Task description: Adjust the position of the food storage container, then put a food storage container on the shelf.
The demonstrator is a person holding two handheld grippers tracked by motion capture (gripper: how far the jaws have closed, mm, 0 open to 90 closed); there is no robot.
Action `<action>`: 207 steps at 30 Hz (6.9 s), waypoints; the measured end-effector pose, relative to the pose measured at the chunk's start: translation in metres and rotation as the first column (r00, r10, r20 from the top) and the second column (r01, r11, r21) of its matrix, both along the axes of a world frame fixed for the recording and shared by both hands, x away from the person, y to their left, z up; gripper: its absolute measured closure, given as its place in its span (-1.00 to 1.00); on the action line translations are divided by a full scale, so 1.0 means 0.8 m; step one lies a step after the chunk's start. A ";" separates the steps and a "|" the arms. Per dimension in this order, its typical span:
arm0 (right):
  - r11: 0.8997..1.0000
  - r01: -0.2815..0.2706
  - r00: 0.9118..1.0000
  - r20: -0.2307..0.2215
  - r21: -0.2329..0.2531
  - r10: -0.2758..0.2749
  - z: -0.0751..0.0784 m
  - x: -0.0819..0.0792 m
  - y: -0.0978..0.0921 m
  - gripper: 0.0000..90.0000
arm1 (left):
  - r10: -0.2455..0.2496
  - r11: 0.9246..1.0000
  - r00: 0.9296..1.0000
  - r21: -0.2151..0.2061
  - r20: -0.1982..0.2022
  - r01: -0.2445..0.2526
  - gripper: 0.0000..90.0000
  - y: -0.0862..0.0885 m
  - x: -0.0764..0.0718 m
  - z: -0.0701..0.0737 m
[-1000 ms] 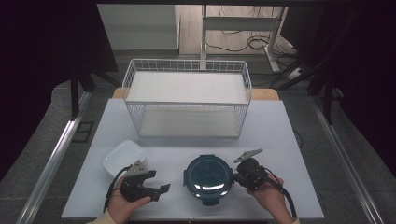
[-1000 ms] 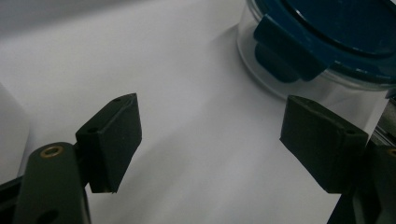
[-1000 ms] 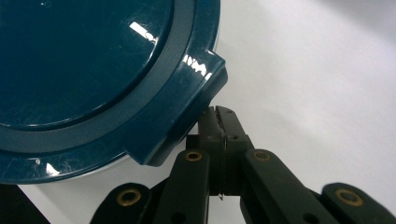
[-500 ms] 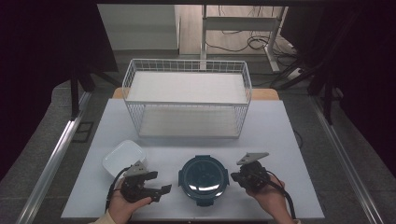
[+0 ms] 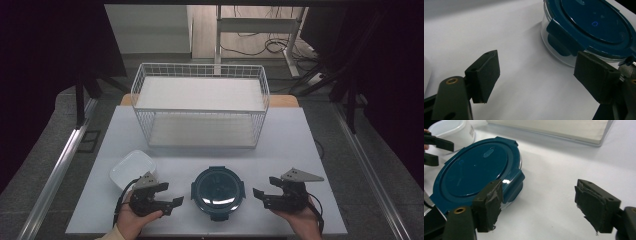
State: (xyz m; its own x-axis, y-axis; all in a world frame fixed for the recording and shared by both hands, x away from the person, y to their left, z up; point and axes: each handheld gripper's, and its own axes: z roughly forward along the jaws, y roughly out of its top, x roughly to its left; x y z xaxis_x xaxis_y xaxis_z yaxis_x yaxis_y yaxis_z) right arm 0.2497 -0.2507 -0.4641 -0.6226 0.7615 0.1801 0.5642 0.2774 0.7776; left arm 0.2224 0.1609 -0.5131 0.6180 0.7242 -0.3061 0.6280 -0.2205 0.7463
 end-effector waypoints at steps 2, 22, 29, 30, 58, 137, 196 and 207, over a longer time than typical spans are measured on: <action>1.000 -0.008 1.000 -0.008 0.001 0.008 -0.003 0.000 0.000 -0.54 | 0.004 1.000 1.000 0.006 0.003 -0.004 -0.55 0.001 0.000 0.000; 0.996 -0.038 0.997 -0.060 0.075 0.042 -0.007 -0.002 -0.003 -0.59 | 0.004 0.999 1.000 -0.046 0.019 -0.003 -0.57 -0.005 0.005 0.025; 0.993 -0.063 0.995 -0.076 0.103 0.071 -0.004 -0.003 0.005 -0.59 | 0.005 0.997 1.000 -0.079 -0.026 -0.007 -0.60 -0.012 0.010 0.039; 0.992 -0.070 0.994 -0.080 0.107 0.079 -0.003 -0.002 0.007 -0.59 | 0.000 0.997 0.999 -0.082 -0.048 -0.003 -0.62 -0.013 0.012 0.040; 0.977 -0.042 0.938 -0.329 0.207 0.110 -0.028 0.037 0.060 -0.79 | -0.071 0.976 0.945 -0.218 -0.320 0.000 -0.78 -0.058 0.046 0.009; 0.956 0.073 0.913 -0.405 0.285 0.051 -0.026 0.020 0.069 -0.18 | 0.014 0.962 0.935 -0.251 -0.353 -0.109 -0.16 -0.060 0.034 0.026; 0.956 -0.015 0.965 -0.245 0.292 0.090 0.062 0.054 0.086 -0.17 | 0.012 0.958 0.972 -0.275 -0.235 -0.078 -0.12 -0.038 0.059 0.110; 0.954 -0.024 0.968 -0.232 0.298 0.097 0.086 0.073 0.097 -0.17 | 0.022 0.960 0.977 -0.270 -0.213 -0.081 -0.12 -0.028 0.075 0.135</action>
